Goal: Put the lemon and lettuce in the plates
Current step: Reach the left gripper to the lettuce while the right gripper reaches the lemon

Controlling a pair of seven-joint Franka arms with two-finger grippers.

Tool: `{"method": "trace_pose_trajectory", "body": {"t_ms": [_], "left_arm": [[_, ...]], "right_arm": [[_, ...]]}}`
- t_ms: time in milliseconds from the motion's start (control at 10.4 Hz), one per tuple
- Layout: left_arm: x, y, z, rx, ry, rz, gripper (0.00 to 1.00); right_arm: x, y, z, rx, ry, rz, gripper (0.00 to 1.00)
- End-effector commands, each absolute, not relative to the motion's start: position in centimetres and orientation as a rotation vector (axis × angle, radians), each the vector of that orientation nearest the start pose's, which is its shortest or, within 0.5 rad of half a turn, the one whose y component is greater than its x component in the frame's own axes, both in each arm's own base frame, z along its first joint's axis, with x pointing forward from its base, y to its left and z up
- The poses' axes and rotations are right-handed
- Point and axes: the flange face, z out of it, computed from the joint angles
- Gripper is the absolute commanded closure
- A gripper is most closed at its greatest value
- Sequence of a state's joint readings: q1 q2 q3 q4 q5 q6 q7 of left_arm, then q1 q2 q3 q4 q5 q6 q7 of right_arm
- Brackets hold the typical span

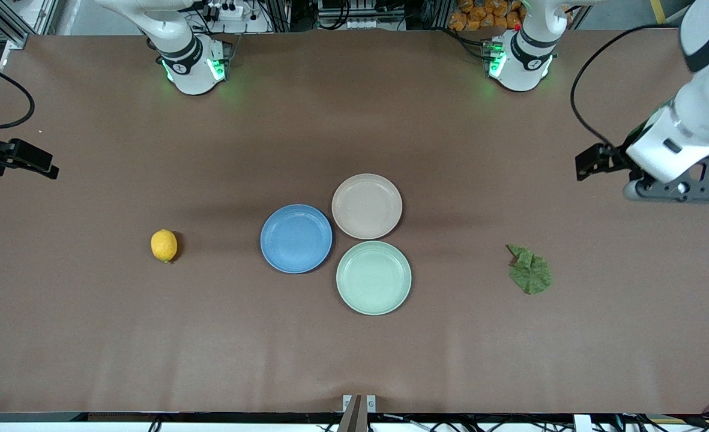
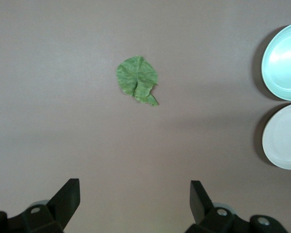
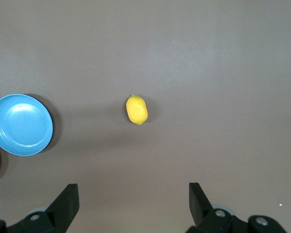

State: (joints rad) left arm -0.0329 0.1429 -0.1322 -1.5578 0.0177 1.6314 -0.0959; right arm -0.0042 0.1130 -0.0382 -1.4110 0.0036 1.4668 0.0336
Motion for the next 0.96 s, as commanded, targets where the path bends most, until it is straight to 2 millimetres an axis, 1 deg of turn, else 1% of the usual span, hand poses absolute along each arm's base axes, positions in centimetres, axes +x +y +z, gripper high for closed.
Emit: {"method": "trace_pose_trajectory", "body": {"t_ms": [0,96,192,288,385,673,769,865], "left_arm": [[62.3,-8.4,50.0,-3.128,0.106,0.125,0.0],[63.0,-9.0,46.5,-3.112,0.127,0.167,0.0],[63.8,-9.0,43.9,-3.102,0.132,0.181,0.0],[64.5,-9.0,41.6,-3.105,0.131,0.194,0.0],[64.9,-9.0,39.4,-3.107,0.137,0.191,0.0],[65.2,-8.5,33.0,-3.118,0.141,0.075,0.0],[65.7,-7.6,30.9,-3.127,0.123,0.044,0.0],[66.1,-7.5,27.9,-3.121,0.137,0.049,0.0]], "right_arm": [[57.7,-2.3,62.0,-3.132,0.146,0.13,0.0],[57.8,-2.3,61.1,-3.13,0.143,0.144,0.0],[58.1,-2.1,59.2,-3.13,0.123,0.147,0.0],[58.4,-2.1,56.6,-3.131,0.123,0.13,0.0],[58.6,-2.1,54.6,-3.132,0.12,0.106,0.0],[58.9,-2.1,48.4,-3.134,0.117,0.055,0.0],[58.9,-2.1,46.0,-3.134,0.116,0.029,0.0],[58.7,-2.1,43.8,-3.135,0.117,-0.017,0.0]]}}
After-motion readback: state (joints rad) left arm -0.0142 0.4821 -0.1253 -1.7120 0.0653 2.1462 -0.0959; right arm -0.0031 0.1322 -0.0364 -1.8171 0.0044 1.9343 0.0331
